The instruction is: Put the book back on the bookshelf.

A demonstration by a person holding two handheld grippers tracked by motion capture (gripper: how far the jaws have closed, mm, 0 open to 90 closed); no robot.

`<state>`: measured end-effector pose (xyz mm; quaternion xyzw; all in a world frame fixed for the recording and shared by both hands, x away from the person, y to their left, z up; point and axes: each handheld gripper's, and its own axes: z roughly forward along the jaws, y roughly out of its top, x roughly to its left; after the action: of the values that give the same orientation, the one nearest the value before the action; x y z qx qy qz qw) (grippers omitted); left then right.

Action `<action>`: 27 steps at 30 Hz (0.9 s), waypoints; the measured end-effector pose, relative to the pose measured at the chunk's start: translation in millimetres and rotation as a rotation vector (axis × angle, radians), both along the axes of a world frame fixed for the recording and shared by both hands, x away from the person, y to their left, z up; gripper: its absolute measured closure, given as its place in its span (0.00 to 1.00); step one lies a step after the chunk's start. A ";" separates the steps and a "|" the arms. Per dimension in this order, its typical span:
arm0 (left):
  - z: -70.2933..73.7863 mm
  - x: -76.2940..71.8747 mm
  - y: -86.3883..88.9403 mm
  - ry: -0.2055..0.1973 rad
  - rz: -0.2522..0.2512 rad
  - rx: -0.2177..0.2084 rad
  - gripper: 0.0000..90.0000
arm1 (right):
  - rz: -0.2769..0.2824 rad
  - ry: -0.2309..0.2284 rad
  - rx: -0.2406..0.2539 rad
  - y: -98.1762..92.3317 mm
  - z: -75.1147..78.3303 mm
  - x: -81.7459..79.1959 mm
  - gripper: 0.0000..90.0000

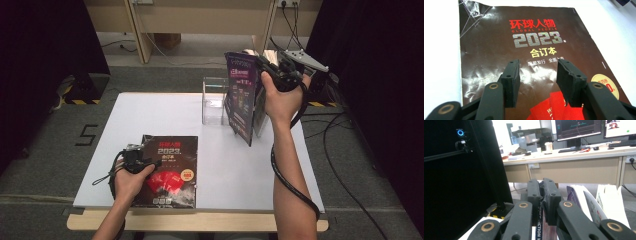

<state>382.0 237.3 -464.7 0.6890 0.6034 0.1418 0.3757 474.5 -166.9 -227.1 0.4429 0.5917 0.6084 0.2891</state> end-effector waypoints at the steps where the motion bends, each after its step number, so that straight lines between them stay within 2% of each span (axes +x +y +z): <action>1: 0.0 0.1 -0.1 0.000 0.001 -0.001 0.59 | -0.002 0.002 0.003 0.4 -0.6 1.1 0.95; 16: -1.0 0.3 0.5 0.001 -0.003 -0.001 0.59 | -0.033 -0.011 -0.006 1.0 1.6 14.1 0.95; 27: -1.4 0.3 1.5 0.002 -0.001 0.000 0.59 | -0.037 -0.005 0.008 3.8 -1.1 23.6 0.95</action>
<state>382.4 238.7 -466.2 0.6895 0.6033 0.1410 0.3750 498.2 -163.1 -228.3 0.4536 0.5803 0.6062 0.3000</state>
